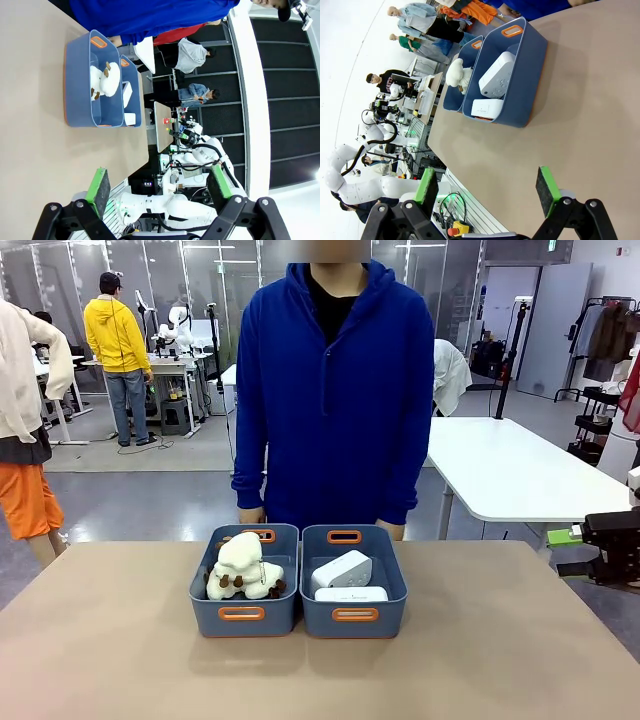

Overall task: Sort the digital clocks into the basket.
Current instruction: Pick up the Digital clock from the table and place it into the empty Plastic storage basket.

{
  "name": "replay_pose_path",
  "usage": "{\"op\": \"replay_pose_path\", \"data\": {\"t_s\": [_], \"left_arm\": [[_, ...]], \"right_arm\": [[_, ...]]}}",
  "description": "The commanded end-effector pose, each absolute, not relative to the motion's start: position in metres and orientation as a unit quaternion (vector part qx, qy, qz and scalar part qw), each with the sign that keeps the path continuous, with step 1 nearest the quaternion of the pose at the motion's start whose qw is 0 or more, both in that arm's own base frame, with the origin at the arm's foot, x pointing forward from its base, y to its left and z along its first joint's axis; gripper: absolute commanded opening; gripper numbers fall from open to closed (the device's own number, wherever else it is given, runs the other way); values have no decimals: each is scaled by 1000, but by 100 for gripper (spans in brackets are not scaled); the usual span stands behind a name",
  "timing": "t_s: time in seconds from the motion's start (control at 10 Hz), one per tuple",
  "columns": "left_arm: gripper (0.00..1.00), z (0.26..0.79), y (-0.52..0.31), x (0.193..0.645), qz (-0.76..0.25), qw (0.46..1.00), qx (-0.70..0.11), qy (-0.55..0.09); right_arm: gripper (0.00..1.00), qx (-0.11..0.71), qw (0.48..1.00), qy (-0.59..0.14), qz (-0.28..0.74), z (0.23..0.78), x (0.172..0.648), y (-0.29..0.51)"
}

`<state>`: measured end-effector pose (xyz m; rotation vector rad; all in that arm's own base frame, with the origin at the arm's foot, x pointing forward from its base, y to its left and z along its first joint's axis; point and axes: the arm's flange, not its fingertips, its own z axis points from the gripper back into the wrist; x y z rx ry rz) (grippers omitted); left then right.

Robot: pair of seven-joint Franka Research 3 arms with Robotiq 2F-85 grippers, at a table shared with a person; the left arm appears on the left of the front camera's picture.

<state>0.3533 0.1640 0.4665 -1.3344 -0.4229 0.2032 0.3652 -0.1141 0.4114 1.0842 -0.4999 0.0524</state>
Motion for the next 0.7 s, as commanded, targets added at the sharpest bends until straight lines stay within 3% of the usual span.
{"op": "replay_pose_path", "data": {"t_s": [0.0, 0.6], "left_arm": [[100, 470, 162, 350, 100, 759, -615, -191], [100, 470, 162, 350, 100, 759, -615, -191]], "right_arm": [[100, 509, 829, -232, 29, 412, 365, -115], [100, 509, 829, -232, 29, 412, 365, -115]]}}
